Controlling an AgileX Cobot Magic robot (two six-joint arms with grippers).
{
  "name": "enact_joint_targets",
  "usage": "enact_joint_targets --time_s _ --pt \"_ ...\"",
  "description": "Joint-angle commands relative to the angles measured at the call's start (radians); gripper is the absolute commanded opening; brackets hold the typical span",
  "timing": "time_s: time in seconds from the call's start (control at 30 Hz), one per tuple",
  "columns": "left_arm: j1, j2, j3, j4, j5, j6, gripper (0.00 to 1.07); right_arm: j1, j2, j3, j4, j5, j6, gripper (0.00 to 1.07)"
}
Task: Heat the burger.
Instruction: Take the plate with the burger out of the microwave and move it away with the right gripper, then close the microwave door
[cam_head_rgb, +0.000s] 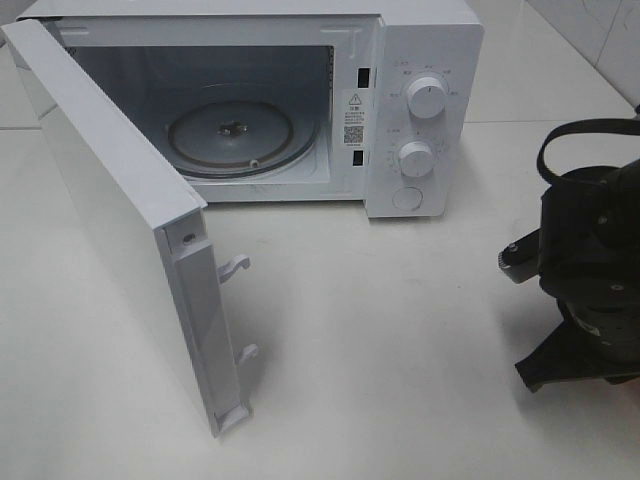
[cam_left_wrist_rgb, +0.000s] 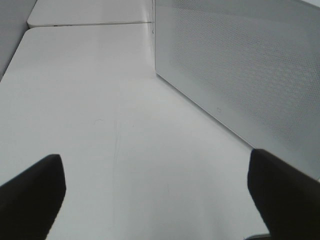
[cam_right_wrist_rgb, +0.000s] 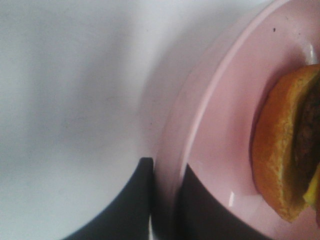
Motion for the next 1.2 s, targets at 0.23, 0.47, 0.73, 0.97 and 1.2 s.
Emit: enact_joint_targets --time_s 0.23,0.47,0.73,0.97,1.2 --pt "0.003 -0.019 0.003 -0.003 -0.007 -0.006 0.90 -0.004 0.065 0.014 -0.048 -0.019 0.073 0.03" --pt "0.003 -0.019 0.003 -0.003 -0.007 -0.006 0.90 -0.004 0.099 0.030 -0.048 -0.068 0.115 0.17" --pt "0.003 -0.019 0.003 -0.003 -0.007 -0.006 0.90 -0.004 0.089 0.030 -0.034 -0.074 0.100 0.49" --pt "0.003 -0.019 0.003 -0.003 -0.007 -0.006 0.90 0.033 -0.014 0.030 0.007 -0.073 0.021 0.55" --pt "0.003 -0.019 0.003 -0.004 -0.007 -0.006 0.90 0.043 -0.128 0.030 0.107 -0.073 -0.105 0.55"
